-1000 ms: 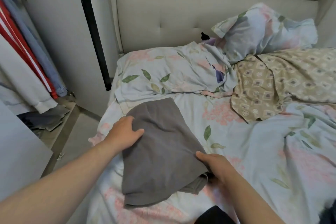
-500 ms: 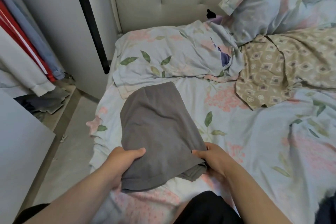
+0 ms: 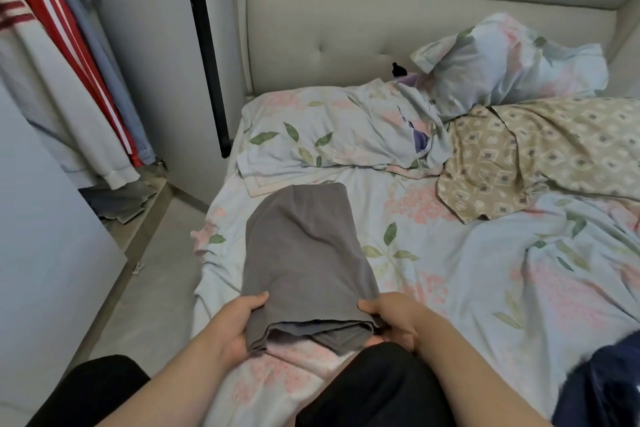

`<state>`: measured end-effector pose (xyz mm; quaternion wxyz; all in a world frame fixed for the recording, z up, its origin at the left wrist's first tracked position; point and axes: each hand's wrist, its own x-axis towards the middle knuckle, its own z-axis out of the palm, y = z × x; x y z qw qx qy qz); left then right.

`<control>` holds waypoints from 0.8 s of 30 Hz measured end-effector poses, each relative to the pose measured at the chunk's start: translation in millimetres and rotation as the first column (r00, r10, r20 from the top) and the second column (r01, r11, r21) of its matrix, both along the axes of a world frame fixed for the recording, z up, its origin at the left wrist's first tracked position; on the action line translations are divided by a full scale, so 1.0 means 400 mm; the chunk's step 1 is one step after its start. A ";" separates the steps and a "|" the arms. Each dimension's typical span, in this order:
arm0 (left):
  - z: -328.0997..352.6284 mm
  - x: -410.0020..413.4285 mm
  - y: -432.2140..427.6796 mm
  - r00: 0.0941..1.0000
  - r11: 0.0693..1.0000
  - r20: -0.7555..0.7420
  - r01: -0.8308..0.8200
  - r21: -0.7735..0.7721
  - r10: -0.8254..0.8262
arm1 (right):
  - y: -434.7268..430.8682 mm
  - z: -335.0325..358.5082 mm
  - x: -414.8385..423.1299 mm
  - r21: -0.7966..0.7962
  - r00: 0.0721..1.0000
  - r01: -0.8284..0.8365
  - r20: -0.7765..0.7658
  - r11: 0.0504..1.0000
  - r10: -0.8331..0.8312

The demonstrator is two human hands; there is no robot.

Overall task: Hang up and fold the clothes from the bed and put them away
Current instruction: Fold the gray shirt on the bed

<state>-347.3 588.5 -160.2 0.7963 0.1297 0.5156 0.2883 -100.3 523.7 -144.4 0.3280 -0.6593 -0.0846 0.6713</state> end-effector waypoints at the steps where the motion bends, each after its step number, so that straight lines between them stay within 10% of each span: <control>1: -0.006 -0.005 -0.013 1.000 1.000 -0.011 0.017 0.020 -0.017 | 0.000 0.002 -0.003 0.003 0.985 -0.072 0.157 0.997 0.070; 5: 0.005 0.005 -0.039 0.998 0.999 0.029 0.050 -0.001 -0.050 | -0.005 0.007 -0.008 -0.026 0.880 -0.249 0.412 0.968 0.238; 11: 0.012 0.039 -0.049 0.993 0.994 0.096 -0.060 -0.089 0.069 | -0.013 0.039 -0.032 0.037 0.990 0.105 -0.099 0.994 -0.101; 17: -0.021 0.032 -0.060 0.994 0.994 0.035 -0.102 -0.040 0.104 | -0.021 0.036 -0.023 -0.039 0.864 -0.261 0.437 0.965 0.251; 24: -0.054 -0.003 -0.066 0.986 0.987 -0.037 -0.162 0.005 0.162 | -0.020 0.031 -0.020 -0.047 0.815 -0.352 0.474 0.935 0.331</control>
